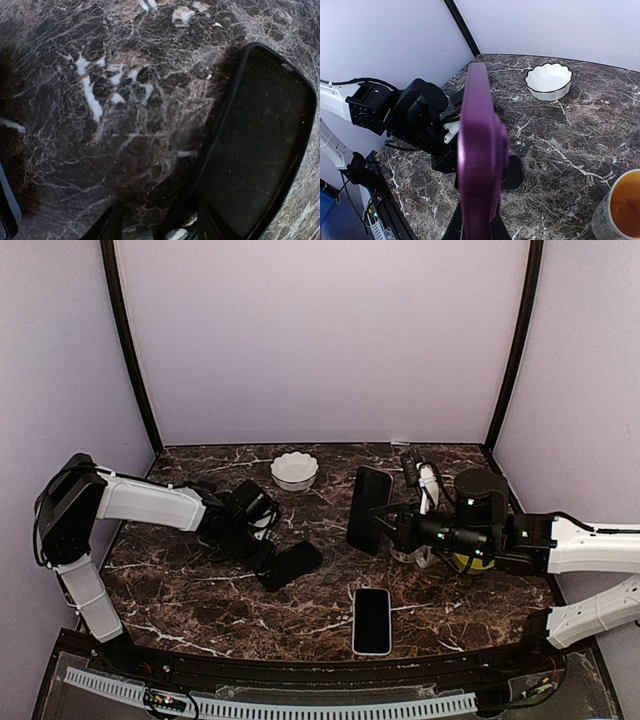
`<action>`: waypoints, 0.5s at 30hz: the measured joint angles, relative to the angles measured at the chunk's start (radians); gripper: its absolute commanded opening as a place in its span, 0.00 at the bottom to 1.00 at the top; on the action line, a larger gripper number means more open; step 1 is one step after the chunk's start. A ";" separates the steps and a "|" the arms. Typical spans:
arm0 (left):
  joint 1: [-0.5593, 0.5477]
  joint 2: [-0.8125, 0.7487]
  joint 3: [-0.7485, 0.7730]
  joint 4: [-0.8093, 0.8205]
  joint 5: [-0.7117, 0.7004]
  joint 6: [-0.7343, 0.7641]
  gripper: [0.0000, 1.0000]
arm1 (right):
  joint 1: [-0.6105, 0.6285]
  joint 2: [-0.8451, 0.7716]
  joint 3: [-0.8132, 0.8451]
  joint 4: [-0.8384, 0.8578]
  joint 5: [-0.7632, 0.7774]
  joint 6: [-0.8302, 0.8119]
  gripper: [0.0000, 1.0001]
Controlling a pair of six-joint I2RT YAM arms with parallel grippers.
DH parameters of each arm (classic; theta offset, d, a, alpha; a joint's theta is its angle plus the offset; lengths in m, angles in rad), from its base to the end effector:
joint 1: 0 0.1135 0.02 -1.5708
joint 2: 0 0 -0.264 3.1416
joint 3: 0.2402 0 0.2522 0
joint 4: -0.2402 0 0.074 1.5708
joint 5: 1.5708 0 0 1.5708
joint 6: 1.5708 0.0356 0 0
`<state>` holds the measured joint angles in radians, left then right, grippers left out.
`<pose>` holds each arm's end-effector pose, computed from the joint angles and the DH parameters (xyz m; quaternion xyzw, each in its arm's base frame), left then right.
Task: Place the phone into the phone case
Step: Move the phone case to the center of the board.
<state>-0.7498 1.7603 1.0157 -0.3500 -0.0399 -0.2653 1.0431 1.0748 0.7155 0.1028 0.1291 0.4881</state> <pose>0.2503 -0.2312 0.1535 0.2285 0.9444 -0.0977 0.2155 0.1301 0.2141 0.2880 -0.1785 0.7707 0.3856 0.4749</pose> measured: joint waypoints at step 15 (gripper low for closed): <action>-0.022 0.043 0.082 -0.110 0.111 0.185 0.00 | 0.000 -0.029 -0.009 -0.022 0.000 0.003 0.00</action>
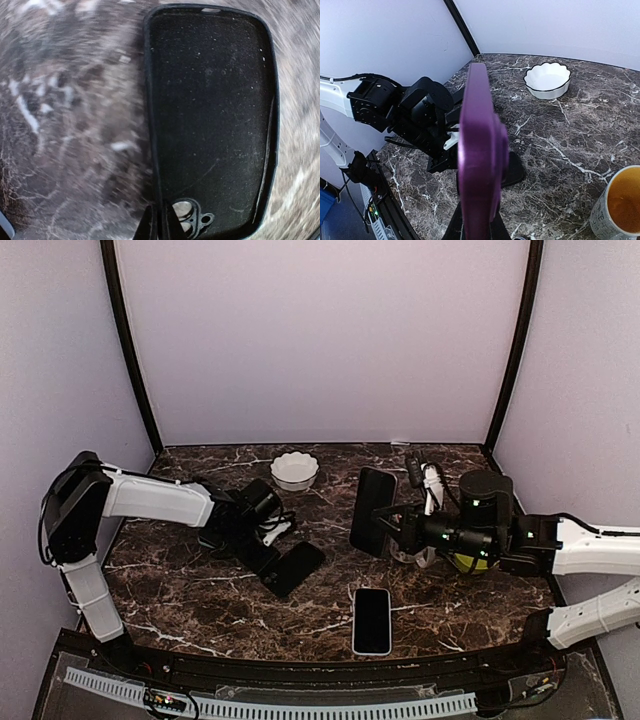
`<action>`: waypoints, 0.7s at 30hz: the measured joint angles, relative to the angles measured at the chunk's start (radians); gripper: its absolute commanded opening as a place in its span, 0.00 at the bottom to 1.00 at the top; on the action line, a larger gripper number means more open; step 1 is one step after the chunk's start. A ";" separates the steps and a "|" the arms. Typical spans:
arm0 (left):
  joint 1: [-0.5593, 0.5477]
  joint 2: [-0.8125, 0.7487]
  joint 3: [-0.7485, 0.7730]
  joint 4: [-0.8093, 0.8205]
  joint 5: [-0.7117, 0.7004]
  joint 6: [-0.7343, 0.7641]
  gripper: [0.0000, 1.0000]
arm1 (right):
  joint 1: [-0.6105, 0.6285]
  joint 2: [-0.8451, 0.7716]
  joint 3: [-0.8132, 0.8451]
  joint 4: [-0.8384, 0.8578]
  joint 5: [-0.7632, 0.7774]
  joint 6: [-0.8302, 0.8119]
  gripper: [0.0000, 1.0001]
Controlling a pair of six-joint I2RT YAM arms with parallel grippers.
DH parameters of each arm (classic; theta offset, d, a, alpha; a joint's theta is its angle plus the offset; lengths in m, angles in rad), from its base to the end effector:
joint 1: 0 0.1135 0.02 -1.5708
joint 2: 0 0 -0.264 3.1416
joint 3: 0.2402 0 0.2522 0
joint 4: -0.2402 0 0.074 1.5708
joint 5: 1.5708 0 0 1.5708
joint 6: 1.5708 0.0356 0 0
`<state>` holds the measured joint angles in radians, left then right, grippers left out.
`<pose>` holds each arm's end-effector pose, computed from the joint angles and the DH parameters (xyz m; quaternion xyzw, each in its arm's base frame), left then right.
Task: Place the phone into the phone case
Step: Move the phone case to the center of the board, then adjust the phone case at the center of the board.
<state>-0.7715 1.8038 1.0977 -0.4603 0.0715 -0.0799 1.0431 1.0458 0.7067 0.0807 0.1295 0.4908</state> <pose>0.2487 -0.2454 0.1564 0.3386 0.9186 -0.1148 0.1683 0.1270 0.2088 0.2891 -0.1776 0.7715 0.3856 0.4740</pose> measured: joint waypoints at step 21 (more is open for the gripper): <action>-0.289 -0.248 -0.179 0.042 -0.091 0.943 0.00 | 0.000 -0.026 0.000 -0.045 -0.033 0.001 0.00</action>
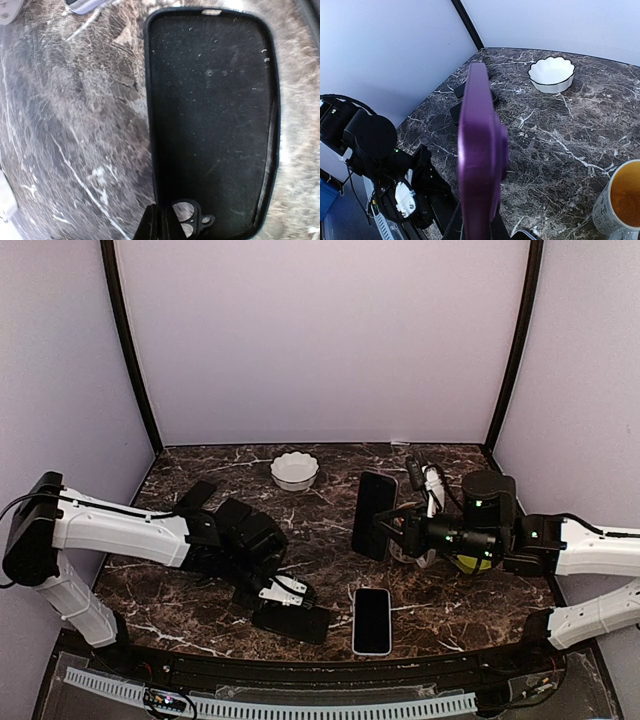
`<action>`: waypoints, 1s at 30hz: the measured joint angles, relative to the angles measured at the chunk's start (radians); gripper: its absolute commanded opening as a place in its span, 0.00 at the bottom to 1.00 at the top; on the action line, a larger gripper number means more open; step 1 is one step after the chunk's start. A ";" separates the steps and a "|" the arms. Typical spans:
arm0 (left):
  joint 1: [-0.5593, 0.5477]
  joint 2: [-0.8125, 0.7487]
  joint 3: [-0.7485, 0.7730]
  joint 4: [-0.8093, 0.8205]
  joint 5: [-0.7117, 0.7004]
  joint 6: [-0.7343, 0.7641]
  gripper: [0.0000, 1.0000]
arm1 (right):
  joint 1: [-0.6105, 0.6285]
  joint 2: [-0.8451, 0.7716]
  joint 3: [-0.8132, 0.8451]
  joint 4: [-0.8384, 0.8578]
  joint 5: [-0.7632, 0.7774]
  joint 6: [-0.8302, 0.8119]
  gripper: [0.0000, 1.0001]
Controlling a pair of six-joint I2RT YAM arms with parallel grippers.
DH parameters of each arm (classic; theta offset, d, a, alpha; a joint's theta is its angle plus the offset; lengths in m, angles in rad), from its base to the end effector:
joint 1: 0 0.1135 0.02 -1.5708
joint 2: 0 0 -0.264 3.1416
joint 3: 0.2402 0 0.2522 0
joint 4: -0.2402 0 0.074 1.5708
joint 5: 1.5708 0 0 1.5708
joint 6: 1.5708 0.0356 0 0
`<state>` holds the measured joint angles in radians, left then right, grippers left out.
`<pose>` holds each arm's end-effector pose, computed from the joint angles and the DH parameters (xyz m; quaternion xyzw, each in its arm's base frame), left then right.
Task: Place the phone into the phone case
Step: Adjust the phone case at the center of the board.
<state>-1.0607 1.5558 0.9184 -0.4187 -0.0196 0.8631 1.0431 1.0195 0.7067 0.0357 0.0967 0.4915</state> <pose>0.1483 -0.2637 0.1845 0.7918 0.5551 -0.0157 0.2542 0.1231 0.2043 0.2902 -0.1890 0.7749 0.3901 0.4601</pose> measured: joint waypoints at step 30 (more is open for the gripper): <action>0.025 0.031 0.106 -0.174 -0.057 -1.291 0.63 | 0.000 0.003 0.000 -0.021 -0.011 0.008 0.00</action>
<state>-1.0359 1.5864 1.0248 -0.5922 -0.0769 -0.4278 1.0435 1.0225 0.7071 0.0147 0.0856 0.4992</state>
